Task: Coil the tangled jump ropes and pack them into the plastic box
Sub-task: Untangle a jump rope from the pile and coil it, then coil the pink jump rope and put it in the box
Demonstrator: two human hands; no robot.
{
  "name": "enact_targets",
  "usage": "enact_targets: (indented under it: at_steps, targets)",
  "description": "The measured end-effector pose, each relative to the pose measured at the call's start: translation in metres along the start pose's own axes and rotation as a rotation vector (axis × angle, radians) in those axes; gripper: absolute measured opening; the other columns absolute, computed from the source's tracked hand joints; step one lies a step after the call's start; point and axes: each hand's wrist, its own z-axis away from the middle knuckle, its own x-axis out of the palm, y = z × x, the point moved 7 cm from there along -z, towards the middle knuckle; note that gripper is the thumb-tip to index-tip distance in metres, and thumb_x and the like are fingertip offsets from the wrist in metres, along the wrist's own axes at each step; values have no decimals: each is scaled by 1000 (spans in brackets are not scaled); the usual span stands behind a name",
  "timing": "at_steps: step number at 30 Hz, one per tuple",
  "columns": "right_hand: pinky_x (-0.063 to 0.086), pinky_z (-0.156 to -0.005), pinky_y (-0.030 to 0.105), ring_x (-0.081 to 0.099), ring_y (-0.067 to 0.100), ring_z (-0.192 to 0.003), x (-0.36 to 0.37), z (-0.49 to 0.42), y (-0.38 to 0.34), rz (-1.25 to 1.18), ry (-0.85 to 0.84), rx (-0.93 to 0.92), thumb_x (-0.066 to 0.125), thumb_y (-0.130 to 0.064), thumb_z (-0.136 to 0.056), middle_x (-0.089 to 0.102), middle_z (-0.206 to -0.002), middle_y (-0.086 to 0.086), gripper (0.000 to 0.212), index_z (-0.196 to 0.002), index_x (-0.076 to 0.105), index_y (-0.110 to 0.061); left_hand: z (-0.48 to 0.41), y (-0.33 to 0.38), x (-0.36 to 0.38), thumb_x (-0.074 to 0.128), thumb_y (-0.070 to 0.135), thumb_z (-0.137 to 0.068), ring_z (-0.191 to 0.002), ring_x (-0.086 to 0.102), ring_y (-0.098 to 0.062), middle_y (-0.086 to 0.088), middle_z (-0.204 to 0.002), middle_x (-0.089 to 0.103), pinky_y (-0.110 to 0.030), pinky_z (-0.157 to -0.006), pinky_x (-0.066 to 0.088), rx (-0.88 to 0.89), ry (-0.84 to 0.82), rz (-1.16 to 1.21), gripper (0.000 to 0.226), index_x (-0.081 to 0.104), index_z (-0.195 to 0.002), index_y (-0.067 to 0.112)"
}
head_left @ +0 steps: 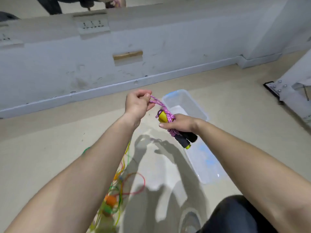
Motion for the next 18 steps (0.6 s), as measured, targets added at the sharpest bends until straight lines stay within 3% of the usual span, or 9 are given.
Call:
enact_targets:
  at_steps: [2,6,9,11,14,18]
  targets:
    - [52,-72,33,61,24,-71,-32,-33,35,33,64,59,81,-49,-73,64,-78,3,45,-92,55,-18,-32,-21,34,53,4,-102,-62,60,-7,0,-76,58,-23,-60,55,45,-37,-129,14,66,-100,10]
    - [47,-71,32,61,22,-83,-81,-92,99,-58,225,189,71,-33,-76,65,-100,7,64,-127,33,-24,-90,-71,93,56,7,-99,-57,60,-12,1,-78,61,-32,-67,53,112,-48,-233,25,62,-84,27]
    - [48,-78,34,61,25,-99,-97,-138,132,-119,287,222,64,-36,-61,57,-121,12,72,-122,27,-31,-124,-110,128,54,5,-99,-64,68,-15,2,-83,63,-36,-76,59,109,-29,-184,26,62,-84,25]
    - [50,-87,35,59,25,-107,-101,-166,147,-130,323,233,64,-38,-62,50,-125,12,71,-122,26,-31,-146,-137,145,56,5,-95,-75,71,-16,0,-89,67,-38,-85,58,144,-27,-271,25,66,-84,25]
    - [45,-101,41,52,29,-117,-101,-204,163,62,366,239,71,-40,-80,41,-128,10,71,-134,28,-20,-168,-170,163,56,5,-91,-85,65,-18,-4,-104,63,-32,-87,50,334,-117,-615,22,73,-93,19]
    - [46,-82,42,54,37,-113,-93,-233,184,394,476,237,75,-48,-80,46,-125,13,77,-134,31,-16,-181,-209,178,50,9,-90,-86,60,-27,0,-103,56,-35,-79,43,495,-350,-1215,26,68,-99,25]
